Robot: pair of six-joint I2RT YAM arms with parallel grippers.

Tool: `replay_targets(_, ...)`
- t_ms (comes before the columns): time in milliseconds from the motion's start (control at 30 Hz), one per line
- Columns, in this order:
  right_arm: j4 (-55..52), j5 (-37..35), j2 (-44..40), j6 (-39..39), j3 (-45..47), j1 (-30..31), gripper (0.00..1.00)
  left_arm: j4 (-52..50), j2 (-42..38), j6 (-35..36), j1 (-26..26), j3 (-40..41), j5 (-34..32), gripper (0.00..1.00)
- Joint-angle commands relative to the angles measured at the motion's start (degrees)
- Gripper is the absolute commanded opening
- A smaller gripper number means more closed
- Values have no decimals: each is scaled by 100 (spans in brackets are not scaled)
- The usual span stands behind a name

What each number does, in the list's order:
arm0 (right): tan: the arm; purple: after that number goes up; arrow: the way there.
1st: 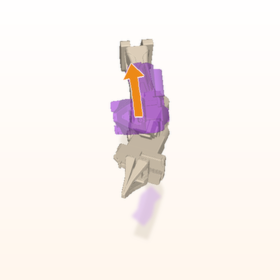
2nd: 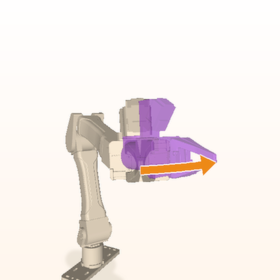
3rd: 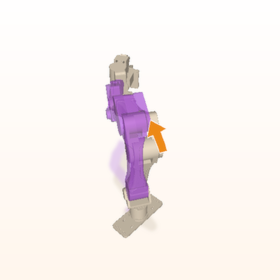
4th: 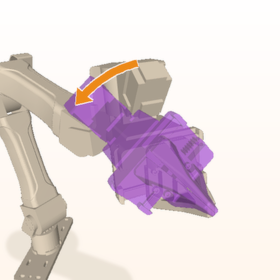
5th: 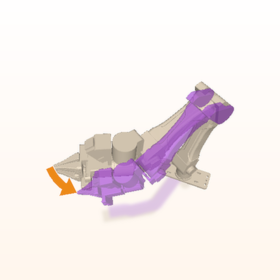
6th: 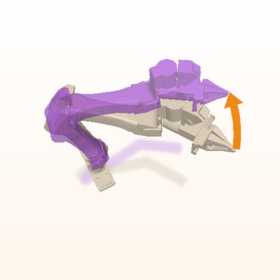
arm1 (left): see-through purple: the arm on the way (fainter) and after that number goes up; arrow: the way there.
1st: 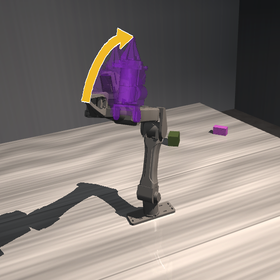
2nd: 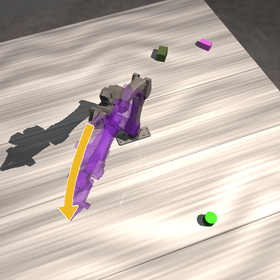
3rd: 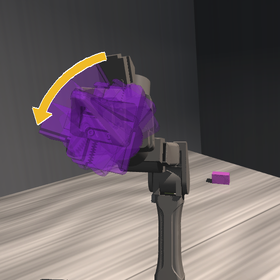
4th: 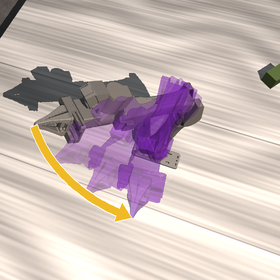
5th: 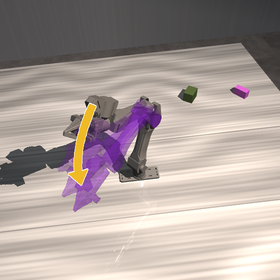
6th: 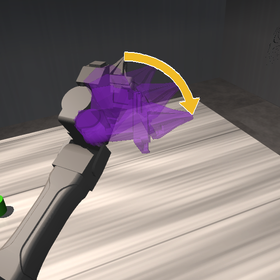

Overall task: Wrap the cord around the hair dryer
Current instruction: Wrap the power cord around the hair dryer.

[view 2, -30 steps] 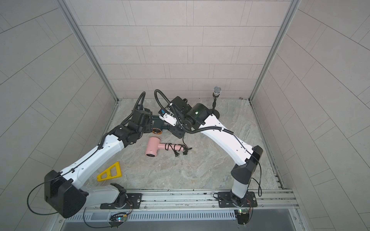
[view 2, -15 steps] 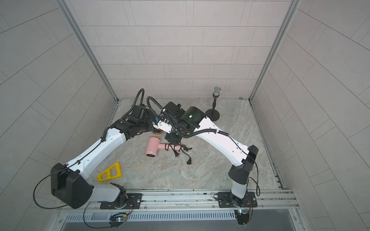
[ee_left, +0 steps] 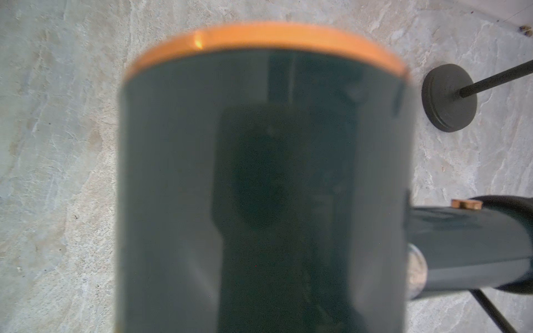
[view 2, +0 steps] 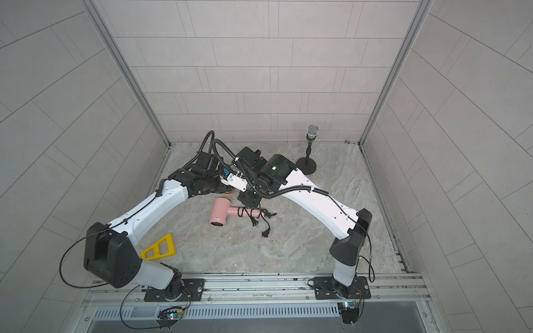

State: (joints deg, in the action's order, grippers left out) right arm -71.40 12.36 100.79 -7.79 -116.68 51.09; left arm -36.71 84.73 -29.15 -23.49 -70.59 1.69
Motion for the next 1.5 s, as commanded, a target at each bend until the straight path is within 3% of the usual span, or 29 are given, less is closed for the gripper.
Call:
replay_targets(0, -44, 185, -364, -276, -324, -38, 0, 92, 174, 257, -30, -49, -1040, 0)
replay_targets(133, -25, -184, -294, -314, -428, -475, 0, 24, -6, 948, -232, 109, -1351, 0)
replay_targets(333, 56, -700, 21, -842, -530, -1222, 0, -142, -274, 1997, -300, 269, -618, 0)
replay_targets(467, -23, -764, 151, -1059, -622, -1443, 0, -478, -350, 1768, -275, 215, -1370, 0)
replay_targets(533, 17, -692, 118, -1066, -588, -1453, 0, -550, -339, 1756, -268, 158, -1317, 0)
replay_targets(667, 124, -979, 131, -1194, -468, -1564, 0, -576, -334, 2158, -270, 21, -183, 0)
replay_targets(767, 342, -709, 145, -1183, -425, -1841, 0, -559, -425, 2655, -289, 72, 1113, 0)
replay_targets(933, 682, -184, 187, -1140, -130, -2312, 0, -397, -860, 2882, -271, 217, 2529, 0)
replay_targets(1033, 975, 365, 127, -1102, 250, -2534, 0, 199, -1243, 2626, -267, 492, 3388, 0)
replay_targets(1200, 1418, 1115, -34, -886, 863, -2665, 0, 2416, -1746, 1012, -216, 1205, 4445, 0)
replay_targets(1333, 1986, 1731, -291, -517, 1574, -2749, 0, 4195, -1935, -440, -151, 1661, 4149, 0)
replay_targets(1467, 2714, 2057, -602, -71, 2462, -2802, 0, 4595, -2084, -1009, -55, 1809, 3023, 0)
